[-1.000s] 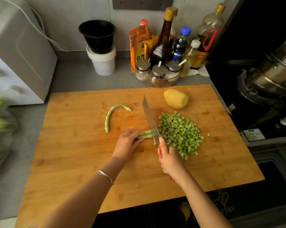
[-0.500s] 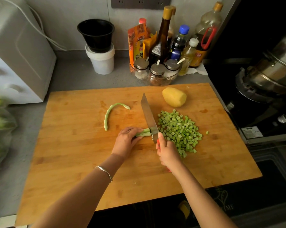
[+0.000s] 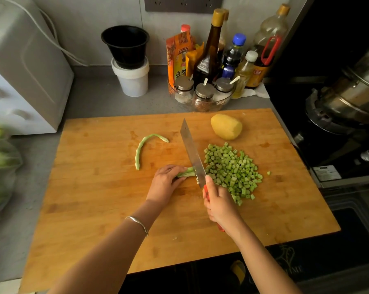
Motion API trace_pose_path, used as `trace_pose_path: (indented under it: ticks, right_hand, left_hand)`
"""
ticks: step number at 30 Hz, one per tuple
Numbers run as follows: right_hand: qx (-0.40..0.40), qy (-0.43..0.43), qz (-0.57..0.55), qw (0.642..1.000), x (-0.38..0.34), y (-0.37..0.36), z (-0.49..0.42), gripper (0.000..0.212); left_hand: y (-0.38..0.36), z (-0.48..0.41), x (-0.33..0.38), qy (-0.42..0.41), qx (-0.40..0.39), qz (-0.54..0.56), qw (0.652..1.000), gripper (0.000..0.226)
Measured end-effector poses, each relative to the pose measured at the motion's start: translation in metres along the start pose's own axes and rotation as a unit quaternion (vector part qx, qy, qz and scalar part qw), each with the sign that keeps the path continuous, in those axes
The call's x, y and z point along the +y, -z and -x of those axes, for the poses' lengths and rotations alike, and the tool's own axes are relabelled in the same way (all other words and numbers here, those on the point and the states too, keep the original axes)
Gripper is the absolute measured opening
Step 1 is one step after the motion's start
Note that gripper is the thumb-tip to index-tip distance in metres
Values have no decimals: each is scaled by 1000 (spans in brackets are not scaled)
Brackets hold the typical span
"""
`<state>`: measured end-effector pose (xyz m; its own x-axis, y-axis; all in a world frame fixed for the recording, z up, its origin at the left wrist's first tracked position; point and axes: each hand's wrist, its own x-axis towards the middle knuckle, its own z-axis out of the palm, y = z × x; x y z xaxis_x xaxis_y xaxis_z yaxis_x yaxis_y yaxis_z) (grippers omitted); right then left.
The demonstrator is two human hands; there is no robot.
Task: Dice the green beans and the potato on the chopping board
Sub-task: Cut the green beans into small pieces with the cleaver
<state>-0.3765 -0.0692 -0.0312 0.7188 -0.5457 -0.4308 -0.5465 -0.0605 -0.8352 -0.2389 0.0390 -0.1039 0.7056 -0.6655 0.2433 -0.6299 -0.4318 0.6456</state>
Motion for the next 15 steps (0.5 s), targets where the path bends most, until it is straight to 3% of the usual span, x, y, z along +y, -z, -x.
trace_pose_path:
  ticks: [15]
  right_hand:
    - [25, -55, 46, 997, -1, -15, -23, 61]
  left_hand:
    - [2, -1, -1, -16, -1, 4, 1000, 26]
